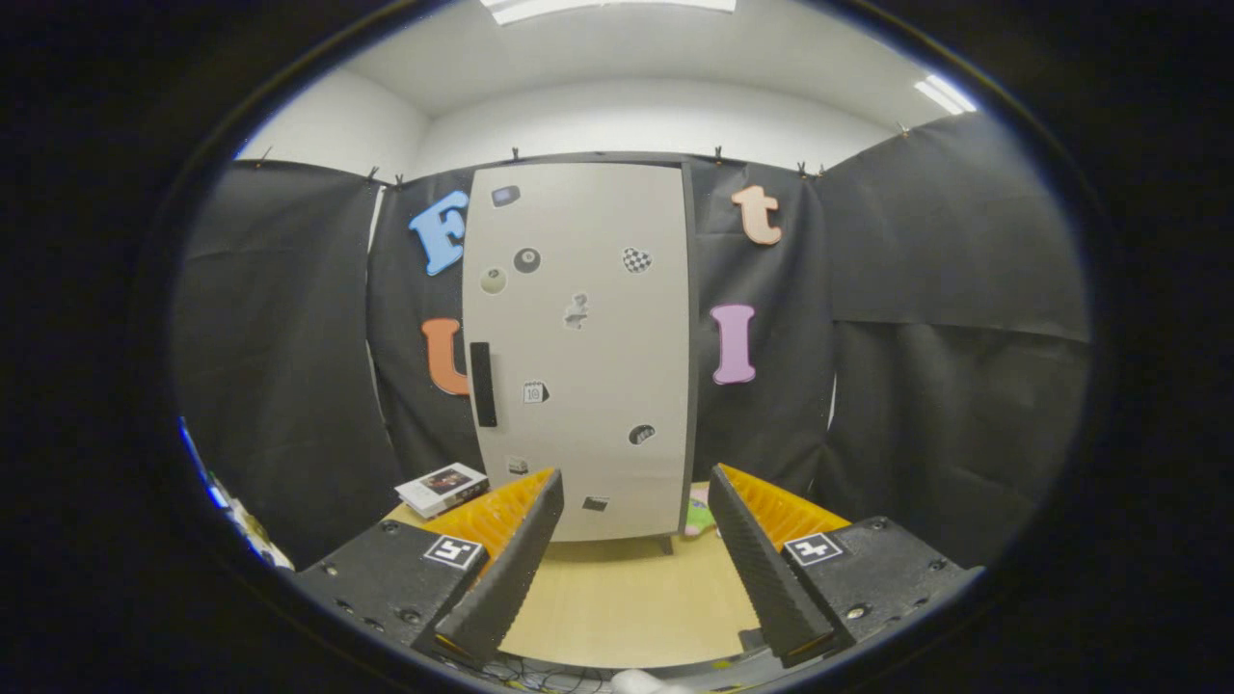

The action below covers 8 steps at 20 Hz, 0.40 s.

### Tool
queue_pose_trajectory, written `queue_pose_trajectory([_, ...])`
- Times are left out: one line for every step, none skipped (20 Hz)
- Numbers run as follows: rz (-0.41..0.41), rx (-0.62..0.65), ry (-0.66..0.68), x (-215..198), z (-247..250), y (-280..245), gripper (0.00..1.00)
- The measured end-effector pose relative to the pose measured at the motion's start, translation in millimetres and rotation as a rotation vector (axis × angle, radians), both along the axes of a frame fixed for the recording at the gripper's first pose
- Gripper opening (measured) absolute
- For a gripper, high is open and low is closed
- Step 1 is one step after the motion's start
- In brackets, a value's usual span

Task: Open the shoe cabinet door, grab the shoes and put them into the shoe cabinet, then close the shoe cabinet door.

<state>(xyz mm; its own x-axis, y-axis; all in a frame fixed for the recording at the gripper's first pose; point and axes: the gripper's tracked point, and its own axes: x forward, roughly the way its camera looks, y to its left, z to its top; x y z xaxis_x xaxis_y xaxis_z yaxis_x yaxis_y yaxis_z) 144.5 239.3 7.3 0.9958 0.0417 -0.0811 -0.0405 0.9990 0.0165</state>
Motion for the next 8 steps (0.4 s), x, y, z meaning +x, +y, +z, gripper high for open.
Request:
queue_pose_trajectory([0.005,-0.001,0.000,-0.8,0.4,1.5,0.99])
queue_pose_trajectory([0.007,-0.003,0.002,-0.4,-0.7,2.6,0.99])
queue_pose_trajectory([0.009,-0.004,0.001,-0.2,-0.4,3.3,0.99])
queue_pose_trajectory([0.009,-0.003,0.003,-0.7,-0.8,2.9,0.99])
queue_pose_trajectory([0.011,-0.002,0.003,-1.0,-0.7,3.6,0.99])
queue_pose_trajectory([0.010,-0.002,0.004,-0.9,-1.0,3.5,0.99])
queue_pose_trajectory([0.011,-0.003,0.003,-1.7,-1.5,3.4,0.99])
queue_pose_trajectory([0.009,-0.003,0.002,-1.2,-1.3,3.1,0.99])
